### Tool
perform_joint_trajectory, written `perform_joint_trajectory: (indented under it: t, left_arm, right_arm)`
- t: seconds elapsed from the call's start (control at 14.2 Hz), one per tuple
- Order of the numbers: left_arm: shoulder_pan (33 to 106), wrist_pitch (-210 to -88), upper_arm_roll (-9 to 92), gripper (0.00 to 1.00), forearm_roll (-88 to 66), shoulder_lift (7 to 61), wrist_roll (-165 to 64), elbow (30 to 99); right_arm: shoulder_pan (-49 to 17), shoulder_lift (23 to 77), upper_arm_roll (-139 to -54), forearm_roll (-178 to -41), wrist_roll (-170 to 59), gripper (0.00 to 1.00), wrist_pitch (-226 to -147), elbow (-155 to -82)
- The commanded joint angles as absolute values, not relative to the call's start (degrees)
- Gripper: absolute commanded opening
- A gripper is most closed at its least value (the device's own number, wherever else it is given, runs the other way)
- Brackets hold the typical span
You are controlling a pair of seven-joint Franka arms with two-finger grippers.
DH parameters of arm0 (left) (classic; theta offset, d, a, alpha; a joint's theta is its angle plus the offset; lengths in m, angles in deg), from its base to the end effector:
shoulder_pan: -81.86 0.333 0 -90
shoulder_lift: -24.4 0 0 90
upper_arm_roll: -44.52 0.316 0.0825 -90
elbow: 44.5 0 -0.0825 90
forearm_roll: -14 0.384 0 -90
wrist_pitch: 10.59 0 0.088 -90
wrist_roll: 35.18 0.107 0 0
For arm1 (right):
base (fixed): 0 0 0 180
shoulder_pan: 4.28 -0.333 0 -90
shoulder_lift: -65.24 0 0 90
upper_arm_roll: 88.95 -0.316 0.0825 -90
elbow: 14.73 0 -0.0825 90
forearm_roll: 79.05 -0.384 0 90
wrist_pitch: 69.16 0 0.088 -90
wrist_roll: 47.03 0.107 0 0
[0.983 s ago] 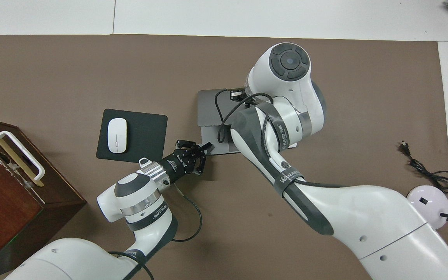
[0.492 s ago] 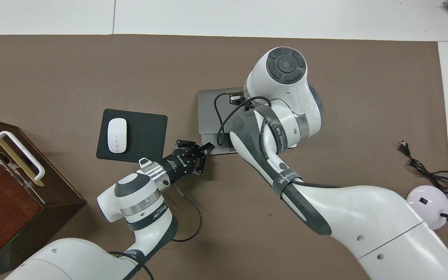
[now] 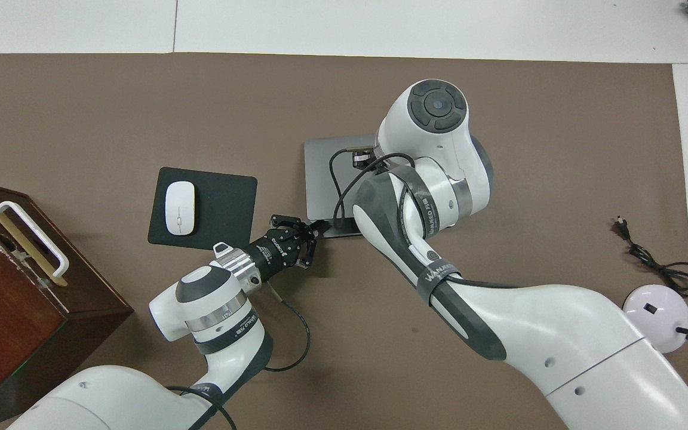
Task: Close laptop with both arms
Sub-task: 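Press the laptop lid fully shut with the right gripper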
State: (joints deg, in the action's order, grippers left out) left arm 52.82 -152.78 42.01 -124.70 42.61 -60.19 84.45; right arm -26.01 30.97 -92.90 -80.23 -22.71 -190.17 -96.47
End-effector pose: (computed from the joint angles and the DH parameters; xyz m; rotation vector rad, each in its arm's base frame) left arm 0.4505 -0.2741 0.2117 0.9579 1.8203 -0.6742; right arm 0.6565 0.3062 0.3553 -3.0519 -0.0004 -0.0861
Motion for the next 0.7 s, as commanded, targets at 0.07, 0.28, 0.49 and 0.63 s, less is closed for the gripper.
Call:
perform_joint_trajectory:
  t: [0.07,0.28,0.49,0.63]
  left_arm:
    - [51.5,-155.3,42.2,0.0,-125.9,44.8,-59.2,83.6]
    - [51.5,-155.4,42.2,0.0,-125.9,44.8,-59.2,83.6]
    - [51.5,-155.3,42.2,0.0,-126.3,44.8,-59.2,83.6]
    - [51.5,-155.3,42.2,0.0,-126.4,44.8,-59.2,83.6]
  right_arm:
    - [-25.9,32.5,-93.2,-81.7,-21.2,0.0,-189.8,-99.0]
    - [-26.0,32.4,-93.2,-81.6,-21.2,0.0,-190.3,-99.9]
    - [-26.0,32.1,-93.3,-81.7,-21.1,0.0,-190.5,-100.2]
    - [-25.9,31.9,-93.4,-81.7,-21.0,0.0,-190.5,-100.2]
